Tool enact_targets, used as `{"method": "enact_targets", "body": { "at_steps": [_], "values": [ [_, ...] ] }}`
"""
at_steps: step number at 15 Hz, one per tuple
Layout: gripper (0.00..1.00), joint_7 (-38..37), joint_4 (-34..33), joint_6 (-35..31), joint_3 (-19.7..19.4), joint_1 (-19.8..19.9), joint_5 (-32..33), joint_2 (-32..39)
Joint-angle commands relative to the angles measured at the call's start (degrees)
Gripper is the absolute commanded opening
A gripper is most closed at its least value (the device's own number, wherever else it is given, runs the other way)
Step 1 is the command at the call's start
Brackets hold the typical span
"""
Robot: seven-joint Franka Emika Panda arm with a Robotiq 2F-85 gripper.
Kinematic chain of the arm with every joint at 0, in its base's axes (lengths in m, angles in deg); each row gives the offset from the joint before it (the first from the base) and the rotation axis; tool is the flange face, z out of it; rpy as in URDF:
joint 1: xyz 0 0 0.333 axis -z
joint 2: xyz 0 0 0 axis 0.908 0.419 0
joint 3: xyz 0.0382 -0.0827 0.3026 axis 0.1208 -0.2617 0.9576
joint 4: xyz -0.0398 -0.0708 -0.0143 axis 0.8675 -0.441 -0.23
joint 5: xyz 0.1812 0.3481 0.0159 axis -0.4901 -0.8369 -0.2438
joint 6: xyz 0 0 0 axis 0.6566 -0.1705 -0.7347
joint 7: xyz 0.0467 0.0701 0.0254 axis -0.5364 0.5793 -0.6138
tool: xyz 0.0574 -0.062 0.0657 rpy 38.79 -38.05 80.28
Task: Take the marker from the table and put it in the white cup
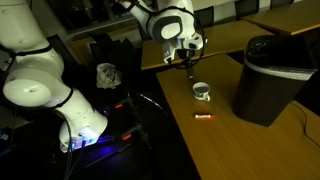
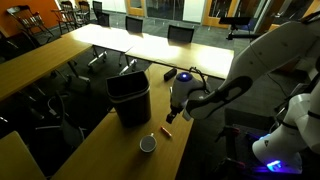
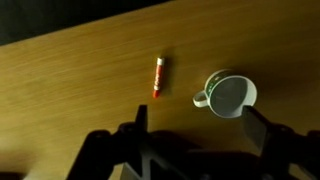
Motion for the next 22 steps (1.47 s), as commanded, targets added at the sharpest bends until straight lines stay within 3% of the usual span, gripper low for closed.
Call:
{"method": "enact_targets", "body": {
  "at_steps": [1, 7, 9, 11, 14, 22],
  "values": [
    [1.0, 0.5, -0.3, 0.1, -1.5, -1.5, -0.6, 0.3],
    [1.0, 1.1, -1.0, 0.6, -1.2, -1.1, -2.0, 1.2],
    [1.0, 1.9, -0.6, -3.9, -2.0, -0.5, -2.0, 3.1],
    [1.0, -0.2, -2.3, -8.7, -3.8, -0.6, -2.3, 8.2],
    [1.0, 3.5, -7.4, -12.3, -2.9, 1.7, -7.0, 18.1],
    [1.0, 4.8, -28.4, -8.2, -2.1, 3.4, -11.1, 40.5]
  ]
}}
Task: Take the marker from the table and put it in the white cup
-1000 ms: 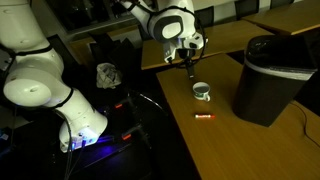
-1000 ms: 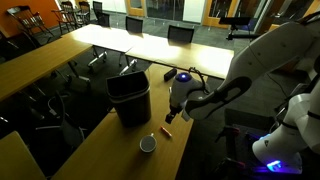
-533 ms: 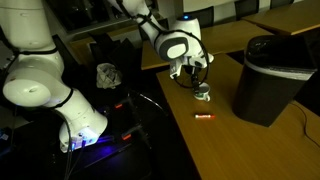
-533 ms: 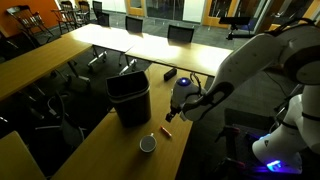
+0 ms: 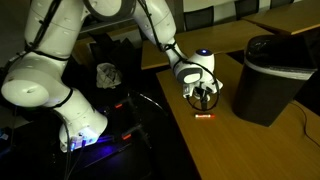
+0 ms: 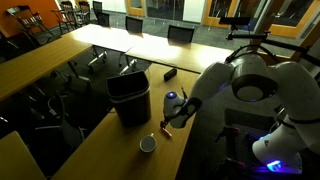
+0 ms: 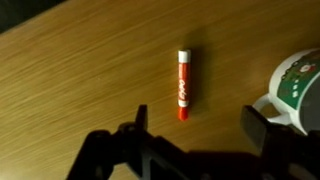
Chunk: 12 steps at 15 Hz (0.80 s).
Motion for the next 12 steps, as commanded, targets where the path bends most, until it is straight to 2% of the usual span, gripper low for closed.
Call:
{"method": "enact_targets", "body": {
  "at_steps": [1, 8, 9, 10, 12],
  "values": [
    [1.0, 1.7, -9.2, 3.2, 0.5, 0.6, -1.9, 7.2],
    [0.99, 0.6, -18.2, 7.6, 0.1, 0.3, -2.8, 17.4],
    [0.92, 0.5, -19.0, 7.7, 0.0, 0.4, -3.0, 18.3],
    [0.75, 1.0, -19.6, 7.8, 0.1, 0.7, -3.2, 19.1],
    [0.61, 1.5, -20.0, 7.0, 0.5, 1.0, -3.3, 19.8]
  ]
}}
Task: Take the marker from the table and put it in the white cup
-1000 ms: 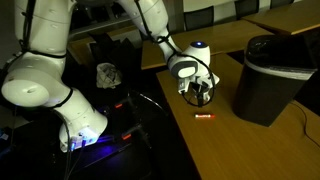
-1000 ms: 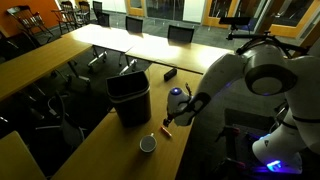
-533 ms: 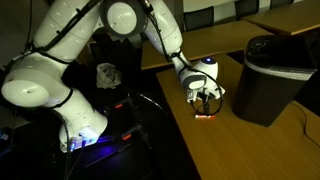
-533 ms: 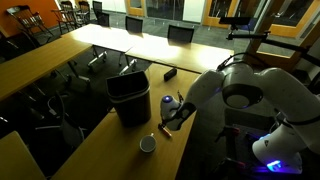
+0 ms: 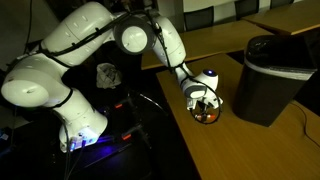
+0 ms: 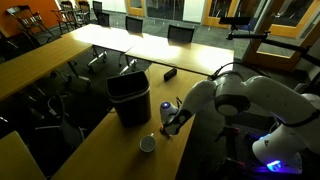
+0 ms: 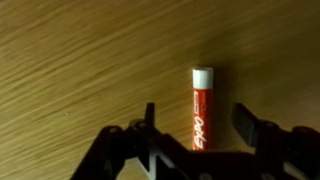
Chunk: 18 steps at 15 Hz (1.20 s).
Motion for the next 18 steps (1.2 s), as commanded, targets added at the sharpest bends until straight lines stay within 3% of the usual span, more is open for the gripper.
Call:
{"method": "enact_targets", "body": {
  "at_steps": [1, 8, 12, 18],
  "values": [
    [0.54, 1.7, -2.2, 1.9, 1.0, 0.9, -1.7, 1.1],
    [0.02, 1.3, -1.4, 2.3, 0.6, -0.5, -1.2, 0.5],
    [0.05, 0.9, 0.8, 7.1, 3.1, 0.7, -3.3, -3.4],
    [0.05, -0.5, -0.1, 25.6, 7.4, 3.7, -13.3, -10.5]
  ]
}}
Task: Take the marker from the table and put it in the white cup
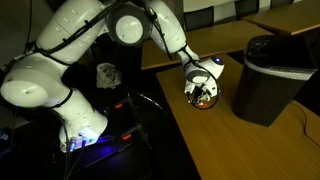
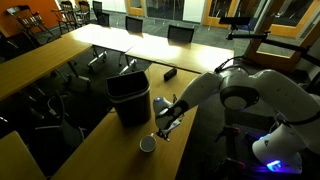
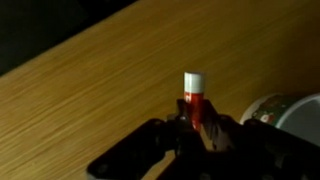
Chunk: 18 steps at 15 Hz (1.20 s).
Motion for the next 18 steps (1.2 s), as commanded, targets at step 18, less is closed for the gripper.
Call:
{"method": "enact_targets", "body": {
  "at_steps": [18],
  "values": [
    [0.05, 8.6, -15.0, 15.9, 8.5, 8.6, -46.7, 8.5]
  ]
}}
